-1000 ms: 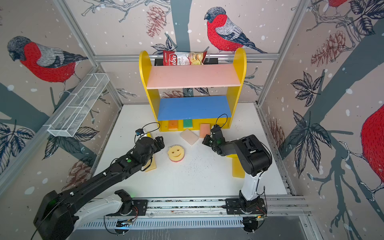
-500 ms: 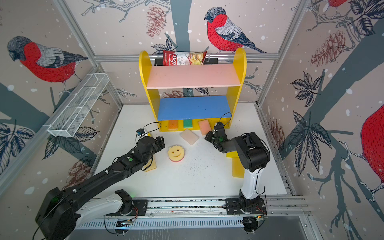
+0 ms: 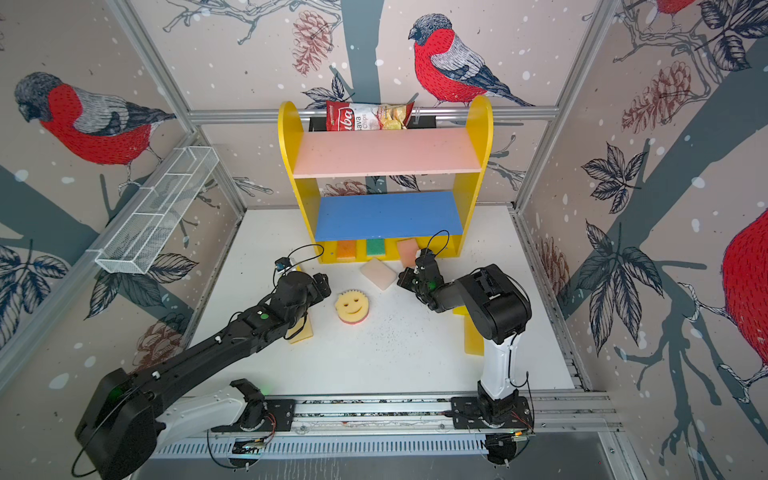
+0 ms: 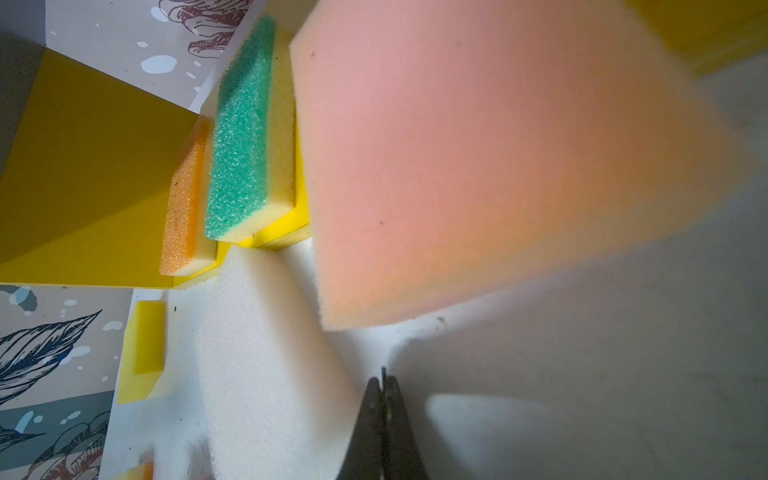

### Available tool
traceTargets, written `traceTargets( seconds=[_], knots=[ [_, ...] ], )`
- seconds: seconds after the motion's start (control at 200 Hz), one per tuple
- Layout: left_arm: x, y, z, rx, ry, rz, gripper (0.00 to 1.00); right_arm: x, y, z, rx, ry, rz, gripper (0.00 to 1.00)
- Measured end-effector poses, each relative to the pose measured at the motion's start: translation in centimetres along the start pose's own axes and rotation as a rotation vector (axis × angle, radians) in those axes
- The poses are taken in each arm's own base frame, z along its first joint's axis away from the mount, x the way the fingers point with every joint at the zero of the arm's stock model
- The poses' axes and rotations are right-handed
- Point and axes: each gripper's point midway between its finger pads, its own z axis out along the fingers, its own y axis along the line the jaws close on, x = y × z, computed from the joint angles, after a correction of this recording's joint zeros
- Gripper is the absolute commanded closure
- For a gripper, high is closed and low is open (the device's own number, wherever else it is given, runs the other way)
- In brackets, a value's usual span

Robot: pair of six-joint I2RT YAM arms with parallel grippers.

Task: Place and organize the cleaning sponges onto the shelf
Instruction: 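Push the peach sponge upright into the slot against the green sponge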

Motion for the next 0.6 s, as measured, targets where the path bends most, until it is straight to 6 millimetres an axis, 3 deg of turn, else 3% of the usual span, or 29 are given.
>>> traceTargets(
  seconds=[0.255,0.6],
  knots=[
    [-0.5,-0.3,-0.4,0.016,-0.007,0.003,0.14,-3.4,-2.2,0.0,0.023,-0.059,0.072,1.00],
    [-0.7,0.3,-0.8,0.016,-0.022,-0.005,0.14,-2.7,-0.3,1.9,-0.012,-0.025,0.060,1.00]
  ],
)
